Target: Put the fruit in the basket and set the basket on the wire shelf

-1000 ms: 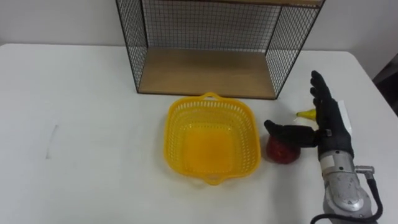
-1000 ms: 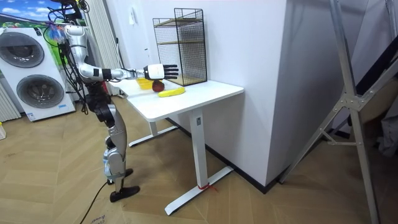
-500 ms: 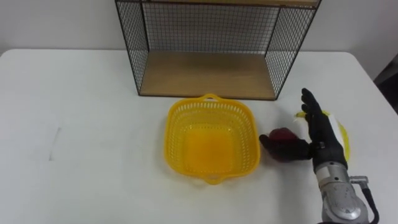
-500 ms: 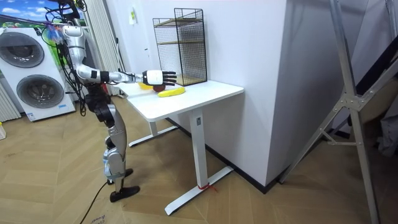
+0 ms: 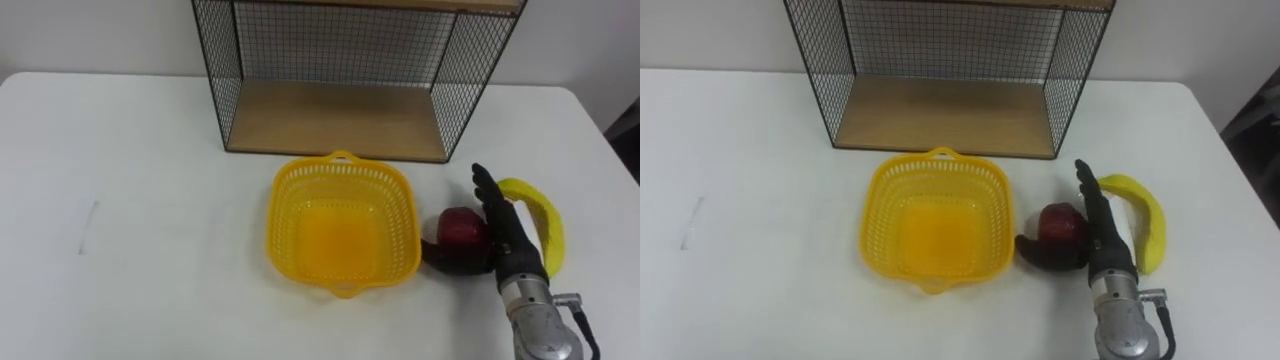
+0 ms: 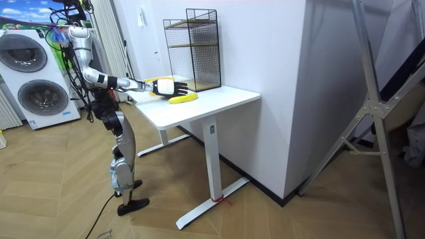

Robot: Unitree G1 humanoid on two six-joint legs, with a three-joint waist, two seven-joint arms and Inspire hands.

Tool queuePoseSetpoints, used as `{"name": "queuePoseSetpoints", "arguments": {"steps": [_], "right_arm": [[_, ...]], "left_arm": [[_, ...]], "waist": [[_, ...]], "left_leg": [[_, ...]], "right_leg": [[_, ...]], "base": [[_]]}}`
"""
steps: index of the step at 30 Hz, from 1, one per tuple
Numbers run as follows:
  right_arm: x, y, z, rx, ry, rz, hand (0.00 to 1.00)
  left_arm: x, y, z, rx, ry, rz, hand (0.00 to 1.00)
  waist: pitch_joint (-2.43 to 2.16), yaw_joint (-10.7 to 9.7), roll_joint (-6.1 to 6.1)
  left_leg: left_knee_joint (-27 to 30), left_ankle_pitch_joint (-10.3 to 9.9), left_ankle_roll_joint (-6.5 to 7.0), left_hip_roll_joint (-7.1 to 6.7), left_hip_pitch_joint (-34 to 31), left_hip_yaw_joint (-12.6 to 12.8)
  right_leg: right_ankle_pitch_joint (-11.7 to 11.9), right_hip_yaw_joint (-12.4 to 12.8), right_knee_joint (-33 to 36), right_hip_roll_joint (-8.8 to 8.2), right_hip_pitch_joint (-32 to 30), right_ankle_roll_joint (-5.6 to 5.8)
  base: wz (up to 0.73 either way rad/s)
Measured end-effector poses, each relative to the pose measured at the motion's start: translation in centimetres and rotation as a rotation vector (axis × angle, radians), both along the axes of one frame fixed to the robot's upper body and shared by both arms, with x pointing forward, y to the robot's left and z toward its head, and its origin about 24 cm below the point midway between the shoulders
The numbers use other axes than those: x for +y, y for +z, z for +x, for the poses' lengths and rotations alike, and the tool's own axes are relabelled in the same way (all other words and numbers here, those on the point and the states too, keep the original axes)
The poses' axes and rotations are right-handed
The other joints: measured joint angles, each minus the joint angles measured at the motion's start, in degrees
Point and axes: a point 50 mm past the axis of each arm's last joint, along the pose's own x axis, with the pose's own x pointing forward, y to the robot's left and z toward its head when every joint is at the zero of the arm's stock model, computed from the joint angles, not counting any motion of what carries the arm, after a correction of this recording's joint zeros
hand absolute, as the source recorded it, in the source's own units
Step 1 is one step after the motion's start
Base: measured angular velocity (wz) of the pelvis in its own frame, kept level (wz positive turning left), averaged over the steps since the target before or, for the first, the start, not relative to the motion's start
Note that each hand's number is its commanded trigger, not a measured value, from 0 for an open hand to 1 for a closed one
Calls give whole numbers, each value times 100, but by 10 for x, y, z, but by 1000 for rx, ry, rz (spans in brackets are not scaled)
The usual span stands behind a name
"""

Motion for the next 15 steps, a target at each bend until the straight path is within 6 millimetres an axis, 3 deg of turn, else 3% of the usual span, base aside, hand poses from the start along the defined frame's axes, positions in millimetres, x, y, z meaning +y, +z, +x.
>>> {"name": "queuePoseSetpoints", "arguments": {"steps": [1, 2, 4, 15], "right_arm": [[0, -2, 0, 10, 10, -11, 6], [0, -3, 0, 16, 15, -16, 56], [0, -3, 0, 23, 24, -24, 100], [-18, -5, 6, 29, -58, -113, 100]], "left_arm": [[0, 0, 0, 1, 0, 0, 0], [0, 0, 0, 2, 0, 1, 0], [1, 0, 0, 2, 0, 5, 0], [2, 0, 2, 9, -3, 17, 0]], "waist": [[-8, 1, -20], [-14, 1, -28], [-15, 4, -30], [-11, -1, 27]], "left_leg": [[-1, 0, 0, 0, 11, -1], [-1, 0, 0, 0, 18, -1], [3, -1, 1, -1, 43, -12], [25, -4, -4, 1, 114, -109]], "right_leg": [[1, -1, -1, -1, 13, 1], [1, -1, -1, -1, 20, 2], [2, -5, -3, -4, 50, 4], [3, -91, -7, -1, 183, 3]], "base": [[0], [0], [0], [4]]}}
